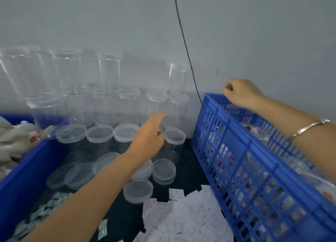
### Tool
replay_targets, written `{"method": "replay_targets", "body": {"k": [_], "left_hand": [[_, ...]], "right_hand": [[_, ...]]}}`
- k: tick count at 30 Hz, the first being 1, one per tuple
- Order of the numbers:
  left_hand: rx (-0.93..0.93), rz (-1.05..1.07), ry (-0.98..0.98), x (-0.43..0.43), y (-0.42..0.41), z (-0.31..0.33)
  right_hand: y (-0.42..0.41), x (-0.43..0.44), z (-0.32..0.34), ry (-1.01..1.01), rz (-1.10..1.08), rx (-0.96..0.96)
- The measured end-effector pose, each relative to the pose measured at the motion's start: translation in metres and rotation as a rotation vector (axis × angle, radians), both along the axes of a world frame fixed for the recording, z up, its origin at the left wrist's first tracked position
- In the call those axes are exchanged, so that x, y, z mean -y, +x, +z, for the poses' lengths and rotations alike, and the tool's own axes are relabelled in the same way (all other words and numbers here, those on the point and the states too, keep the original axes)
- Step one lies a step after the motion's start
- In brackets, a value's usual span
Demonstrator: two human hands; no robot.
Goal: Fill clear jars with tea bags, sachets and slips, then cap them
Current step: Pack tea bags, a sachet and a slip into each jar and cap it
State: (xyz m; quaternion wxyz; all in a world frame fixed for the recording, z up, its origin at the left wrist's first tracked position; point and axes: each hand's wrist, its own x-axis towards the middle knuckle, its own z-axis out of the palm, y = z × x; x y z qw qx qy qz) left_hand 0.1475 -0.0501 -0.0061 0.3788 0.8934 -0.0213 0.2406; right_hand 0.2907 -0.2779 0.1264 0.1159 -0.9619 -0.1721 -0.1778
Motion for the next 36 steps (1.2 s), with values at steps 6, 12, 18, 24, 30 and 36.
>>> {"method": "replay_targets", "body": {"k": [6,12,18,24,30,36], "left_hand": [[0.015,0.245,-0.126,-0.068,-0.026,0.025],[0.171,0.328,-0.189,-0.126,-0.029,0.089],[0.030,0.284,-0.392,-0.168,-0.005,0.105],[-0.167,0.270,-0.431,-0.178,0.021,0.094],[-0.193,0.266,-0.474,-0.190,0.046,0.088],[-0.147,0.221,-0.549,-0.184,0.041,0.088]], "right_hand": [[-0.056,-0.113,-0.008,0.075,0.324,0.001],[-0.069,-0.196,-0.003,0.386,0.417,-0.147],[-0.068,-0.262,0.001,0.617,0.421,-0.385],[-0.050,-0.309,-0.019,0.640,0.331,-0.508],[-0.035,-0.327,-0.024,0.639,0.334,-0.548],[-0.047,-0.325,-0.027,0.736,0.405,-0.544]]}}
